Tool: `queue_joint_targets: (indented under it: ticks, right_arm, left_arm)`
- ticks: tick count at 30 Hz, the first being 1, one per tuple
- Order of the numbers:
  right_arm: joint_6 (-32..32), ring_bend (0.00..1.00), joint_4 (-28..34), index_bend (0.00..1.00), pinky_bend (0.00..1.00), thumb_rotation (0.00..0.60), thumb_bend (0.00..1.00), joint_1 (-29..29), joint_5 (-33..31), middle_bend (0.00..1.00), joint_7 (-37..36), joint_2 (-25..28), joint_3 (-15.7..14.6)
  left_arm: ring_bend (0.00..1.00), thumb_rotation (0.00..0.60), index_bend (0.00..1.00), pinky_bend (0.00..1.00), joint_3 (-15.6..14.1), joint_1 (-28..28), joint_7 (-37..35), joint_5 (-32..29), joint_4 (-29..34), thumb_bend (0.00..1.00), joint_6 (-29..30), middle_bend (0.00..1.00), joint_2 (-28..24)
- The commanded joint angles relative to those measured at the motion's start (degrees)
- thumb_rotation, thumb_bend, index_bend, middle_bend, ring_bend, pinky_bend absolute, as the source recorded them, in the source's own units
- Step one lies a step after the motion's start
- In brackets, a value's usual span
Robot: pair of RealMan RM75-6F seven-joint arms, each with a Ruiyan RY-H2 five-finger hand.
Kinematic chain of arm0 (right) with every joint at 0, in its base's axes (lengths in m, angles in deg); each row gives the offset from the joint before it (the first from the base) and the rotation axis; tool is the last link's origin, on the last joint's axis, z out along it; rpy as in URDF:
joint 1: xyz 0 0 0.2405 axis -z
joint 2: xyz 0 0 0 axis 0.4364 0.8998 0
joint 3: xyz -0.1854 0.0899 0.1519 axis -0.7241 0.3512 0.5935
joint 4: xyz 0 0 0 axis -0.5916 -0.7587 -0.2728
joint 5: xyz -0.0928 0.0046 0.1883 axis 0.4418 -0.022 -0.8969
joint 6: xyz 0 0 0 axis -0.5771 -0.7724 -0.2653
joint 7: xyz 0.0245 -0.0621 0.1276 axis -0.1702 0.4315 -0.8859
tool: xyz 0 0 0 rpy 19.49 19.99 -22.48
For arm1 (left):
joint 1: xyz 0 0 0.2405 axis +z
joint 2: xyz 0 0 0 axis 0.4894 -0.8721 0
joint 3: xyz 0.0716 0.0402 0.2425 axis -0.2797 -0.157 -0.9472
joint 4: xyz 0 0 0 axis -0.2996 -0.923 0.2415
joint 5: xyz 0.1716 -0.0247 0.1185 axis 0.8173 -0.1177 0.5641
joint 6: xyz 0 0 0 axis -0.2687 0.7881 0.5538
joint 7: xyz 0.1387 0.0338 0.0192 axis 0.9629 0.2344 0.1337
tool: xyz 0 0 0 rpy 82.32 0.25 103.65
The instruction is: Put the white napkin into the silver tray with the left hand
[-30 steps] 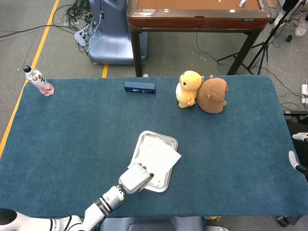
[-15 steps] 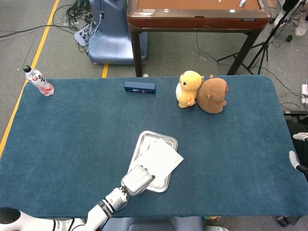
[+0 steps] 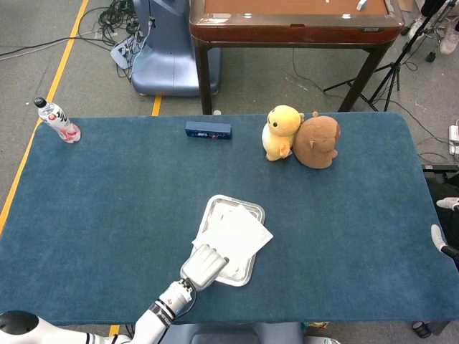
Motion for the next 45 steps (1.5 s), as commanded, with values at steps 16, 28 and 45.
queue_joint_targets:
  ticks: [16,28,45]
  right_arm:
    - [0.2,0.16,-0.07,0.33,0.3,0.6,0.39,-0.1,-0.11,0.31,0.5,-0.19,0.0]
    - [0.23,0.16,-0.06,0.33,0.3,0.6,0.39,-0.09,-0.09,0.31,0.43,-0.2,0.01]
    - [0.59,0.16,-0.17,0.33,0.3,0.6,0.39,-0.21,-0.23,0.31,0.36,-0.21,0.0]
  left_arm:
    - [0.63,0.6,0.62,0.65,0.26,0.02,0.89,-2.79,-2.16,0.72,3.29,0.92,1.23]
    - [0.63,0.6,0.62,0.65,-0.31,-0.16,1.33,-2.49,-1.24,0.72,4.42,0.92,1.81]
    - [0.64,0.6,0.36,0.66,-1.34,-0.82,0.3,-0.72,-0.4,0.73,3.73,0.93,0.62]
